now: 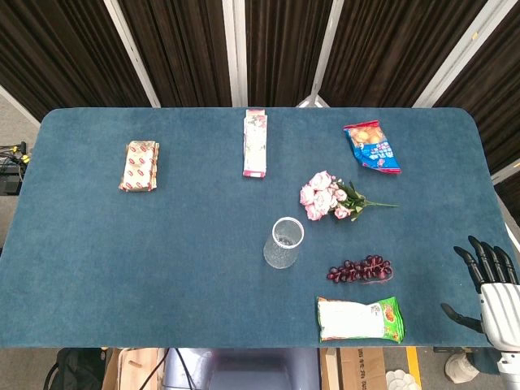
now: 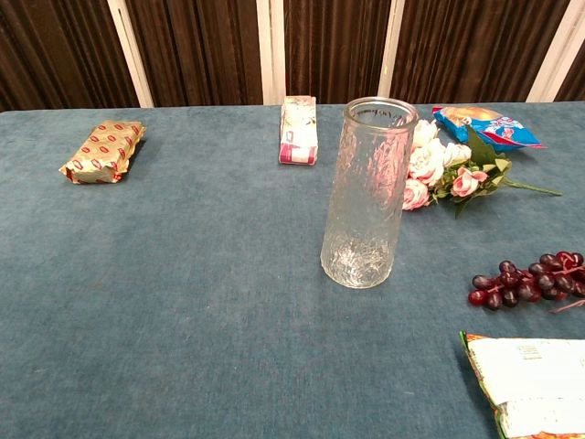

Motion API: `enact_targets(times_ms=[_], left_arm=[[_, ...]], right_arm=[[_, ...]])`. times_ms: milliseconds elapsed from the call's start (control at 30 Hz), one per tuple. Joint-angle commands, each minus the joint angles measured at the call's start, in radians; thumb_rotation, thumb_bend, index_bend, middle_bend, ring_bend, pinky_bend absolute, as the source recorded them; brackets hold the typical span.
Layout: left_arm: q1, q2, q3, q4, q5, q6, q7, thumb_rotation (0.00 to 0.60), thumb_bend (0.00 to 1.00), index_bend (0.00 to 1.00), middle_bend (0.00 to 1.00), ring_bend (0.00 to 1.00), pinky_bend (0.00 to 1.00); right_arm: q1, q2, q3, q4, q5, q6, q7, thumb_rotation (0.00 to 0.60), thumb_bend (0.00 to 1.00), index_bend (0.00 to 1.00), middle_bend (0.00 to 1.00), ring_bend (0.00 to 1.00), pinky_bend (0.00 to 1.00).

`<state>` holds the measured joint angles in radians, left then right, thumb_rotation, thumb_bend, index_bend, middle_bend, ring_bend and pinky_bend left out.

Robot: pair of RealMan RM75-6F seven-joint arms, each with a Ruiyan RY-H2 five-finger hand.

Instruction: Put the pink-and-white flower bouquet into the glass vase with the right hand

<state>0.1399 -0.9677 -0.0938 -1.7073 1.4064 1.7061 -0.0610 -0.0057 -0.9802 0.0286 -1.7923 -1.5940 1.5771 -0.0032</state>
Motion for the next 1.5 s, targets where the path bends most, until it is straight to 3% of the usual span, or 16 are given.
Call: enact_targets(times_ms=[33,700,1100,1267,1500], left_arm=[[0.001,0.001,0.0,-0.001,0.0,0.001,-0.001,0.6,0.19,0.13,0.0,0.0,0.03],[0.007,0.001,-0.002,-0.003,0.002,0.01,-0.006,0.6,0.19,0.13,0.0,0.0,0.03],[0.017,-0.003,0.005,-0.009,0.017,0.027,-0.003,0.6,0.19,0.13,0.0,0.0,0.03],[0.024,-0.007,-0.005,-0.004,0.011,0.048,-0.017,0.6,0.19,0.13,0.0,0.0,0.03],[0.032,-0.025,-0.024,0.025,0.022,0.093,-0.041,0.6,0.19,0.13,0.0,0.0,0.03]], right_arm=[[-0.001,0.001,0.0,0.0,0.001,0.001,0.001,0.6,0.13,0.15,0.03,0.0,0.0],[0.005,-0.001,-0.005,-0.001,-0.002,-0.017,0.006,0.6,0.13,0.15,0.03,0.0,0.0],[0.018,-0.003,-0.003,0.004,-0.017,-0.025,0.102,0.6,0.13,0.15,0.03,0.0,0.0],[0.108,0.033,0.029,-0.022,-0.004,-0.143,0.188,0.6,0.13,0.15,0.03,0.0,0.0],[0.271,0.052,0.133,0.007,0.158,-0.362,0.267,0.6,0.13,0.15,0.03,0.0,0.0]])
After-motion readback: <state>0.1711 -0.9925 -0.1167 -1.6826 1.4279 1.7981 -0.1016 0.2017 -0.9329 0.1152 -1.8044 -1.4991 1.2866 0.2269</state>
